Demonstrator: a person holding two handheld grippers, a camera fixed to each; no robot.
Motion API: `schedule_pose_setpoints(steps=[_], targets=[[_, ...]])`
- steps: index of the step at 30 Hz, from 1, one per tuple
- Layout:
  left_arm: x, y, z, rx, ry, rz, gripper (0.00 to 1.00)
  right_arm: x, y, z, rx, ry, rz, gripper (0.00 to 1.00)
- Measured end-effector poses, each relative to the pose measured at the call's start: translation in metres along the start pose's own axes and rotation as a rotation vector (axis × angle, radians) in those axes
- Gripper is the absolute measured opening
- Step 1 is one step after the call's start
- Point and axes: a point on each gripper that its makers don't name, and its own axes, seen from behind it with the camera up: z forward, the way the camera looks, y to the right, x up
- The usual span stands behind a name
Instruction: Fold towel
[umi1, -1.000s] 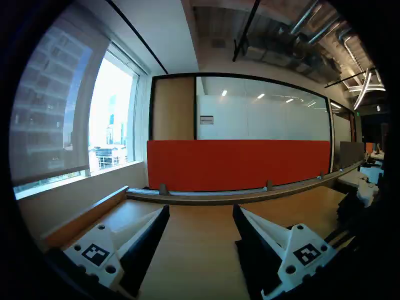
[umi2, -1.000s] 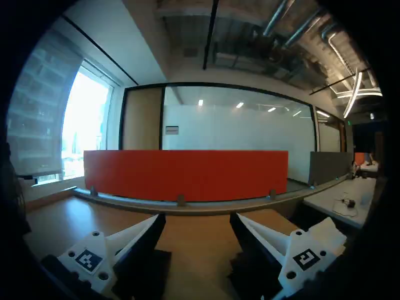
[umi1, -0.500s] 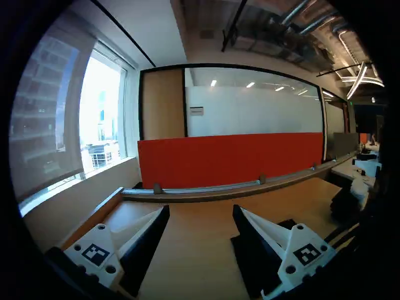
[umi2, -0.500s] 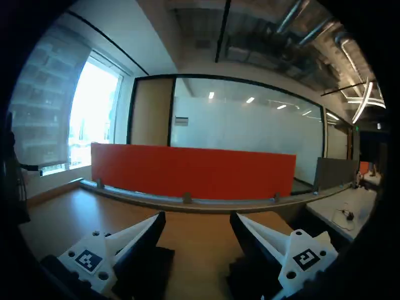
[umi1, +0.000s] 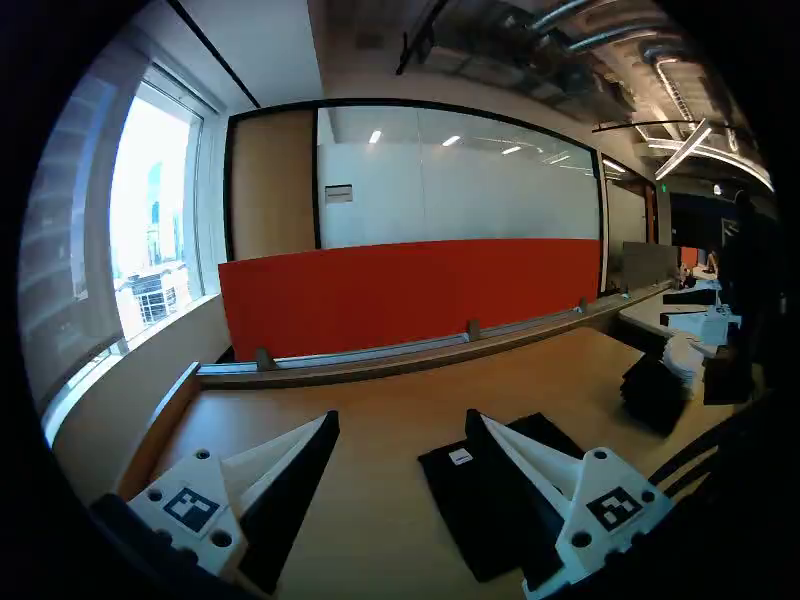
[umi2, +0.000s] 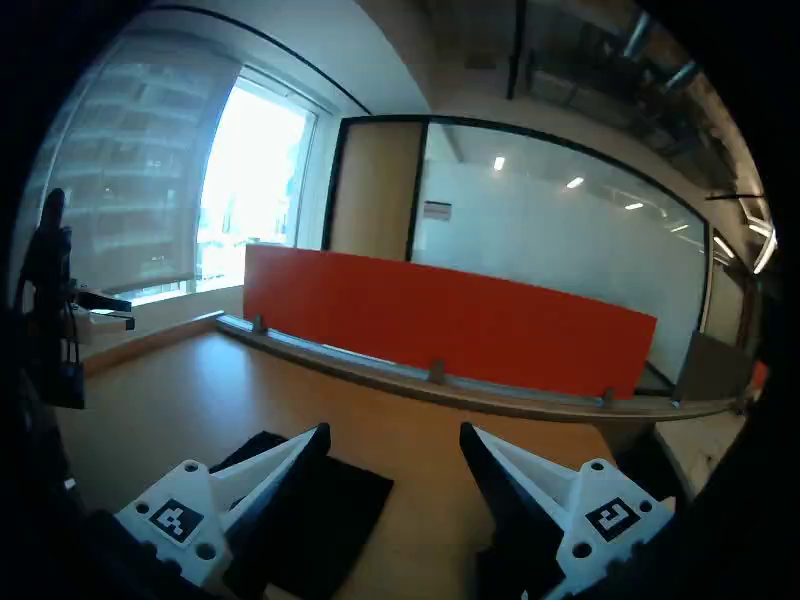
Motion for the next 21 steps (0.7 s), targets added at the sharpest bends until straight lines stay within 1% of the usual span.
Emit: schedule_pose_setpoints(steps=[9,21], targets=[[-0.025,0.012,0.005,-0.039,-0.058,0.015,0.94,-0.025,-0.014,0.006,0.062,-0.065,-0.038,1.00],[-0.070,0.029,0.011,-0.079,-0.132,0.025,0.93,-0.070,-0.029,0.013,0.099,-0.138,-0.047,1.00]])
